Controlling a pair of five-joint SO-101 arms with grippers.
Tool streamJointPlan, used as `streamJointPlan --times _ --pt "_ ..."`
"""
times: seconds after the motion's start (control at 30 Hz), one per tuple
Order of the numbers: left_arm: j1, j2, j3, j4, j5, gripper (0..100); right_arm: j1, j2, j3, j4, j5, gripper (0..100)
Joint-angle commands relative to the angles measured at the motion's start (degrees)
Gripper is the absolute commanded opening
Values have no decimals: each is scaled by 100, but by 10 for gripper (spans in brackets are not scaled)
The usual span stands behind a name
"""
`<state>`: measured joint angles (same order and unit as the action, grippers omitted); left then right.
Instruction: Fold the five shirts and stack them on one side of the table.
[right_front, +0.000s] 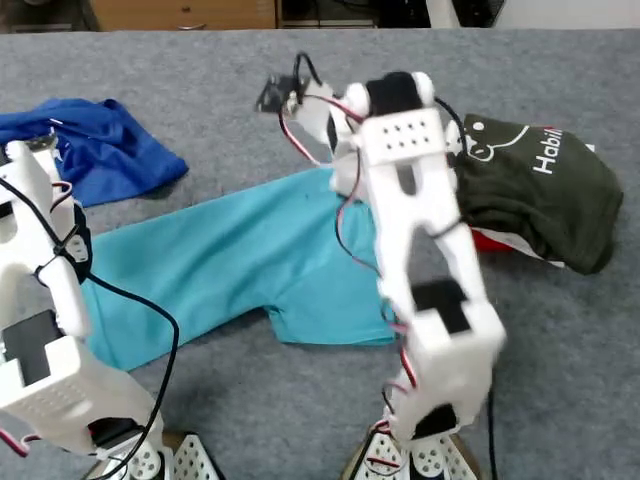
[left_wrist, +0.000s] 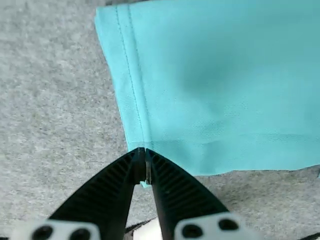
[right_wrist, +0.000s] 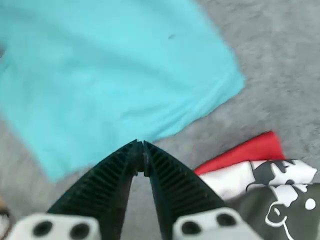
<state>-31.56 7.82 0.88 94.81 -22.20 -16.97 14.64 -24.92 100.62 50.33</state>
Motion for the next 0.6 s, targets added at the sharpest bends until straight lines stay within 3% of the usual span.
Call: streamJointPlan --times 0.0,0.17,0.3,0.43,0.57 --pt "-149 -242 105 -141 -114 18 -75 -1596 1807 -299 668 5" --pt "-202 -242 281 -149 -114 18 -303 -2976 4409 -1020 1319 11" --pt "-167 -189 457 -193 -114 18 -901 -3662 6044 -1477 1398 125" --pt "-193 -233 853 -519 -79 18 -1552 -3864 6993 -1855 1389 237" --pt "-202 -242 1125 -545 -79 18 -1824 -3864 7477 -2488 1108 244"
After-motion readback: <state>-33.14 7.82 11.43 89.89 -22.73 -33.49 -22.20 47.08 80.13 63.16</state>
